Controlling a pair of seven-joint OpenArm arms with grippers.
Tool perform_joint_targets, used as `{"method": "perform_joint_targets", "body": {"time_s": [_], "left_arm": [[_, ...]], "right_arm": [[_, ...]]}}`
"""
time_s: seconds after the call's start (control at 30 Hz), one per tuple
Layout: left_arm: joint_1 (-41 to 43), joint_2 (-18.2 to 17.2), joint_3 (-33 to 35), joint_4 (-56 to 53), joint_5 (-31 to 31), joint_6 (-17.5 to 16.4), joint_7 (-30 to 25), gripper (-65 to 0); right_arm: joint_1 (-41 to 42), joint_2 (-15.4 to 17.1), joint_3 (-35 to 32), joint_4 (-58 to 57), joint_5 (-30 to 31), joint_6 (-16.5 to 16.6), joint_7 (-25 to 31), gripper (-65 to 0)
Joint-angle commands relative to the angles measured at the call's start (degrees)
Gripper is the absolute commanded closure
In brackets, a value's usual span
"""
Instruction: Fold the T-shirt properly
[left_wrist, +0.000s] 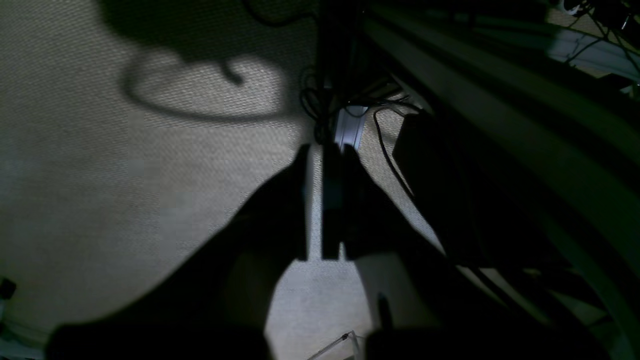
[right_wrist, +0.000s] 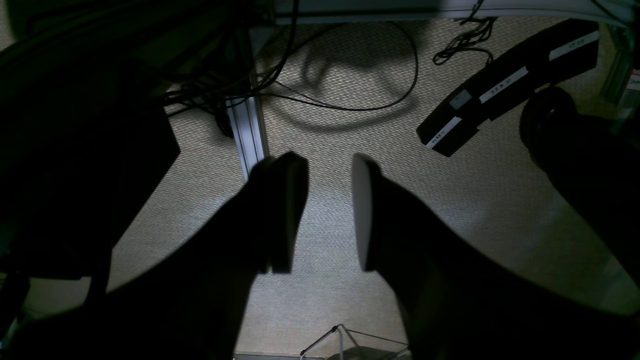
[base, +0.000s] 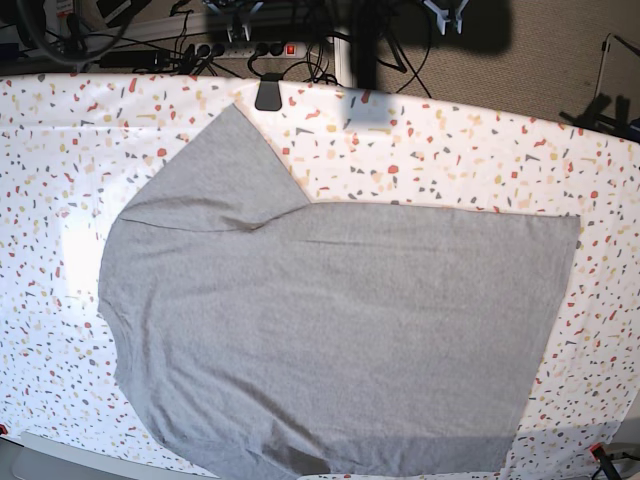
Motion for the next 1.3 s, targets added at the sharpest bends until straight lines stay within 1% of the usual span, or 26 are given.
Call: {"method": "perform_joint_targets", "body": {"time_s": [0.0,0.07,0.13,0.2,0.27,0.3,0.43,0.6,0.67,0.8,0.9,1.0,1.1,1.2,1.27], "left_arm": [[0.3,-0.2,0.1,0.1,0.0,-0.2,-0.2,-4.1],[0.3,-0.2,0.1,0.1,0.0,-0.2,-0.2,-4.1],[0.3,-0.2,0.1,0.3,0.0,-0.2,-0.3,-4.1],[0.3,-0.2,0.1,0.8,0.0,-0.2,-0.6,-4.1],[0.9,-0.2,0.1,1.9,0.1,-0.3,-0.6,-4.1],[1.4,-0.2,0.1,2.8,0.1,-0.6,-0.6,-4.1],[4.9,-0.2,0.1,8.2,1.6,-4.8,-0.3,-4.1],[12.1,-0.2,0.1,20.1,1.8,-5.0,0.6,-4.1],[15.8,-0.2,0.1,26.3,1.8,-5.0,1.5,-4.1],[23.5,-0.2,0.1,40.0,1.7,-4.9,3.8,-4.1],[29.3,-0.2,0.1,50.6,2.2,-4.9,4.9,-4.1],[34.6,-0.2,0.1,60.9,5.6,-4.9,5.6,-4.1],[38.6,-0.3,0.1,70.9,8.3,-4.9,8.3,-4.1],[41.7,-0.4,0.1,80.2,11.9,-4.9,10.2,-4.1],[43.3,-0.9,0.1,85.9,14.0,-4.9,10.8,-4.1]], "right_arm": [[-0.2,0.2,0.0,0.3,0.0,-0.2,0.4,-20.0],[-0.3,0.7,-0.2,0.3,-0.3,0.1,0.4,-20.0],[-0.7,1.4,-1.6,0.3,-0.3,1.5,0.5,-20.0],[-1.1,2.5,-4.4,0.3,-0.3,2.9,1.2,-20.0],[-1.8,3.7,-8.0,0.3,0.3,3.2,1.9,-20.0],[-2.2,4.3,-10.0,0.4,1.4,3.2,2.2,-20.0],[-4.8,7.1,-17.6,2.3,7.8,3.1,3.7,-20.0],[-10.5,10.3,-24.1,10.2,13.5,3.0,3.7,-20.0],[-13.8,11.6,-25.2,15.4,15.8,3.0,3.6,-20.0],[-21.6,14.4,-25.3,28.3,19.7,3.0,3.3,-20.0],[-28.3,16.9,-25.3,39.3,22.1,3.1,1.4,-20.0],[-35.5,19.9,-25.3,51.2,24.5,3.1,0.0,-20.0],[-42.4,23.3,-24.5,63.6,26.9,3.1,-0.8,-20.0],[-48.9,26.0,-21.6,75.9,27.1,3.1,-2.5,-20.0],[-52.7,27.0,-18.6,83.8,27.1,3.0,-4.0,-20.0]]}}
